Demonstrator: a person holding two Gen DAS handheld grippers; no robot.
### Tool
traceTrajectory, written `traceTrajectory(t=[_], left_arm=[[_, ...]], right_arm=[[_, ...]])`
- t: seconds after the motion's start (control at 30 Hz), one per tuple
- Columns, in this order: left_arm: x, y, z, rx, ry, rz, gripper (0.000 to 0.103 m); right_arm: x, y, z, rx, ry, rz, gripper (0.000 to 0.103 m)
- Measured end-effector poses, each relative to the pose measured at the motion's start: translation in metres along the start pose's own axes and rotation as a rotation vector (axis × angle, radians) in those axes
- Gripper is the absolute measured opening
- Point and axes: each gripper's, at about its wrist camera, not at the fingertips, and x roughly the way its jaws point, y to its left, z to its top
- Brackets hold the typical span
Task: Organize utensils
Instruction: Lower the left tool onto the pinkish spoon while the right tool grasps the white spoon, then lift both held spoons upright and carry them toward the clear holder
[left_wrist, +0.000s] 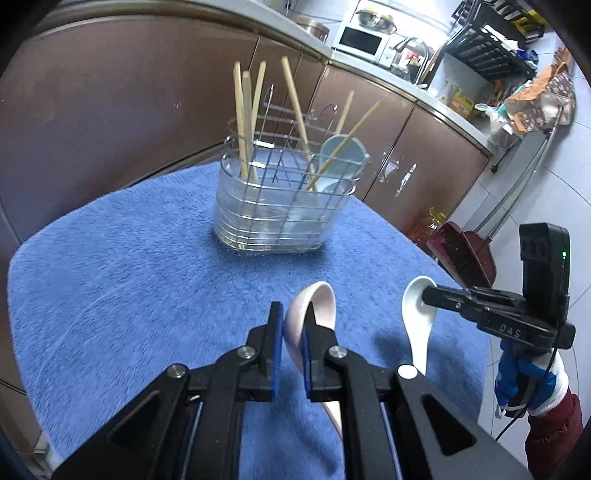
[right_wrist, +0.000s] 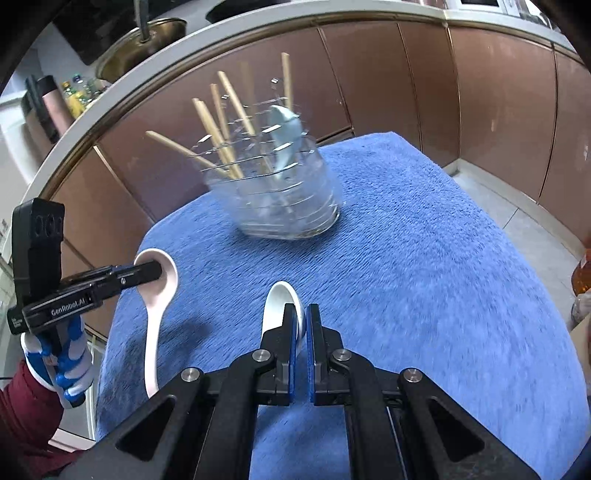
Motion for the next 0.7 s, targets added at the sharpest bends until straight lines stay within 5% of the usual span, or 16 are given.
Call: traceTrajectory(t=[0.7], left_arm=[[-0.118, -0.022, -0.031, 0.032, -0.171, 0.027, 0.008]], right_arm=[[-0.108, 0.061, -0.039, -0.086, -0.157, -0.056, 0.005]])
